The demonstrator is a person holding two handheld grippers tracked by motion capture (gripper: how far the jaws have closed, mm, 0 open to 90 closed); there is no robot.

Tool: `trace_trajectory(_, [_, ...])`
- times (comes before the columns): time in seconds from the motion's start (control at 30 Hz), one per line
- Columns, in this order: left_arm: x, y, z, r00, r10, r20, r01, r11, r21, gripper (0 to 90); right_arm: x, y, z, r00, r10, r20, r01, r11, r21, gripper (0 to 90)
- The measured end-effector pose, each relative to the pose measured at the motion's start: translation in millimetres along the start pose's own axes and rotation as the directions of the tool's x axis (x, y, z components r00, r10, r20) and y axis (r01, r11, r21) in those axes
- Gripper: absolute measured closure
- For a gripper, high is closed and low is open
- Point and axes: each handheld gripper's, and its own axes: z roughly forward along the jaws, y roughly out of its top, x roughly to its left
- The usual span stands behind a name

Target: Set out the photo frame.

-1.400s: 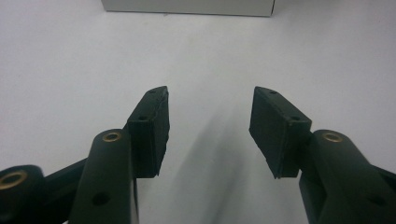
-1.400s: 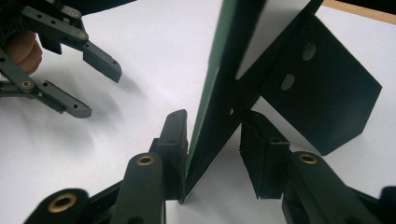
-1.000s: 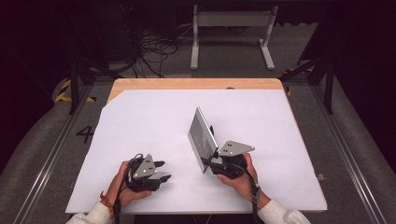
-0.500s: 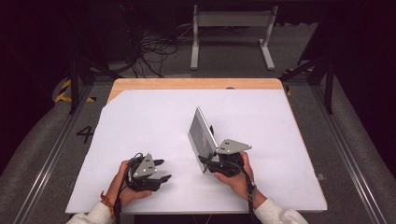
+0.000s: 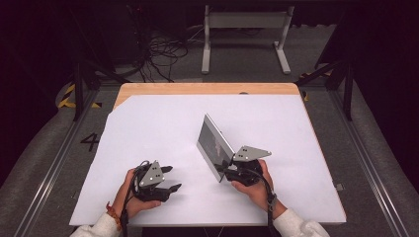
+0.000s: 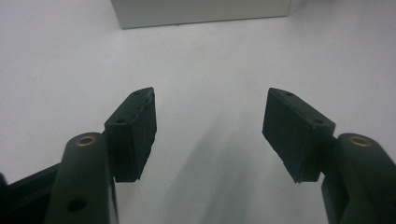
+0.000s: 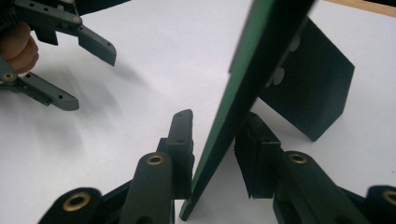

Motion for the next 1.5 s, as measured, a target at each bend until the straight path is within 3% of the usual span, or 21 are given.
trace_trajectory(0.53, [17.3,15.3,8.5,0.999,-0.038,-0.024,0.037,0.9969,-0.069,27.4,-17.0,-3.4,-12.6,0.9995,-0.008,-0.031,0.009,1.0,0.015,77.1])
trace_trajectory(0.63, [18.5,15.9,9.3,0.9989,-0.043,-0.018,0.041,0.9958,-0.082,26.4,-17.8,-3.7,-13.0,0.9995,-0.007,-0.031,0.007,1.0,0.013,76.2])
trace_trajectory(0.73, [19.7,17.9,9.5,0.9986,-0.051,-0.016,0.049,0.9935,-0.103,25.7,-18.8,-4.5,-11.9,0.9997,0.011,-0.02,-0.01,1.0,0.004,68.8])
trace_trajectory(0.87, [21.3,21.7,12.4,0.9984,-0.055,-0.017,0.052,0.9911,-0.122,24.6,-20.7,-6.0,-8.3,0.9991,0.033,-0.026,-0.033,0.999,-0.005,70.0])
trace_trajectory(0.97, [21.3,24.3,16.8,0.9986,-0.052,-0.013,0.05,0.992,-0.116,23.9,-19.5,-5.9,-7.5,0.9988,0.023,-0.044,-0.023,1.0,-0.006,76.3])
trace_trajectory(1.03, [21.4,26.3,20.1,0.9986,-0.051,-0.013,0.05,0.9921,-0.115,23.5,-18.6,-5.3,-7.7,0.9993,0.011,-0.037,-0.011,1.0,0.0,76.6])
trace_trajectory(1.5, [23.9,40.4,44.5,0.999,-0.044,0.009,0.044,0.9943,-0.097,22.7,-35.1,-5.5,-14.2,0.9943,0.023,-0.104,-0.019,0.999,0.035,80.7])
